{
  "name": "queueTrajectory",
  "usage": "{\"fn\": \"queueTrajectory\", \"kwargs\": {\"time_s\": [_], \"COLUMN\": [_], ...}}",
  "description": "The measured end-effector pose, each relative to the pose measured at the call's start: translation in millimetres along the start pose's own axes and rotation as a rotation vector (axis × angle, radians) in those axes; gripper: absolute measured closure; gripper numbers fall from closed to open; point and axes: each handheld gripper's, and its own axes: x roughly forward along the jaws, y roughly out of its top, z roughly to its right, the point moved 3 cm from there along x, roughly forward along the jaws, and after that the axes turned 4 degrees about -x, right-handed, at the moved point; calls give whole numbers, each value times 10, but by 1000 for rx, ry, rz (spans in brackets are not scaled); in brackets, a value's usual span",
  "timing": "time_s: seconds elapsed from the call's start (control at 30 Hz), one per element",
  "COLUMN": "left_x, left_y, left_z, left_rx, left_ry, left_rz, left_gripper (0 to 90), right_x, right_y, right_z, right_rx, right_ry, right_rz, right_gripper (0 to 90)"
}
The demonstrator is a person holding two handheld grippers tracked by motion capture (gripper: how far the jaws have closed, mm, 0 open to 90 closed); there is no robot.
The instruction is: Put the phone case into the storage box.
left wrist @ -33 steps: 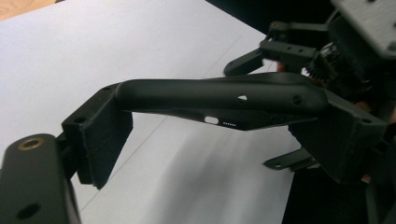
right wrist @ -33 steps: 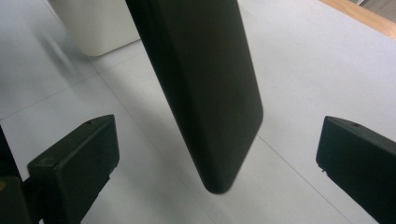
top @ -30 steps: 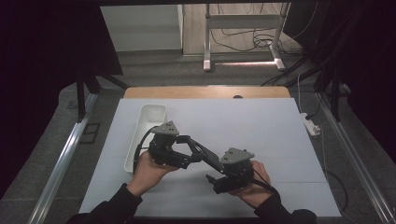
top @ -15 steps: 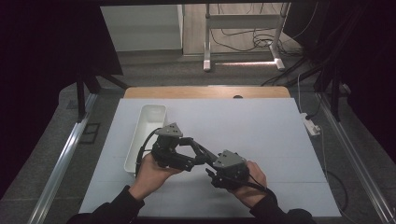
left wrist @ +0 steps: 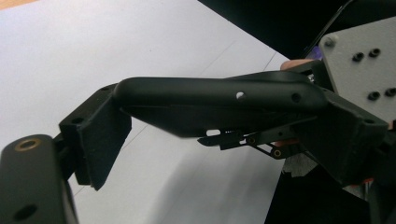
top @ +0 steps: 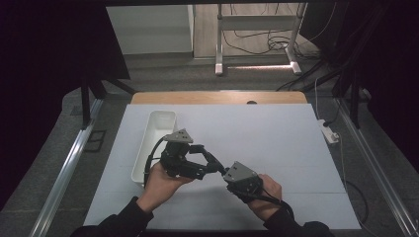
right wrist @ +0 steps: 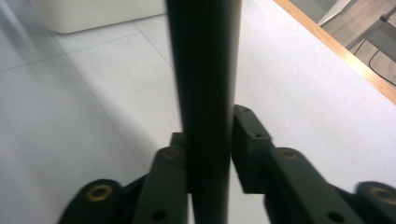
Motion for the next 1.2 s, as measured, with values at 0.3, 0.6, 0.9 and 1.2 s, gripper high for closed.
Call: {"fn": "queueTrajectory", "kwargs": {"time_s": [0.3, 0.6, 0.9, 1.2], "left_x": [0, -40, -133, -275], "left_y": [8, 16, 1, -20], "left_z": [-18, -79, -119, -189], "left_rx": [-19, -1, 89, 161], "left_ry": [-18, 7, 33, 6], "left_rz": [41, 72, 72, 91], "left_gripper": [118, 63, 27, 4], "right_x": [-24, -27, -76, -140], "right_y": [12, -4, -23, -57], "right_z": [-4, 28, 113, 184], "right_rx": [-29, 9, 97, 156], "right_ry": [-26, -11, 98, 227], "right_rz": [18, 12, 40, 91], "right_gripper": [844, 859, 858, 858]}}
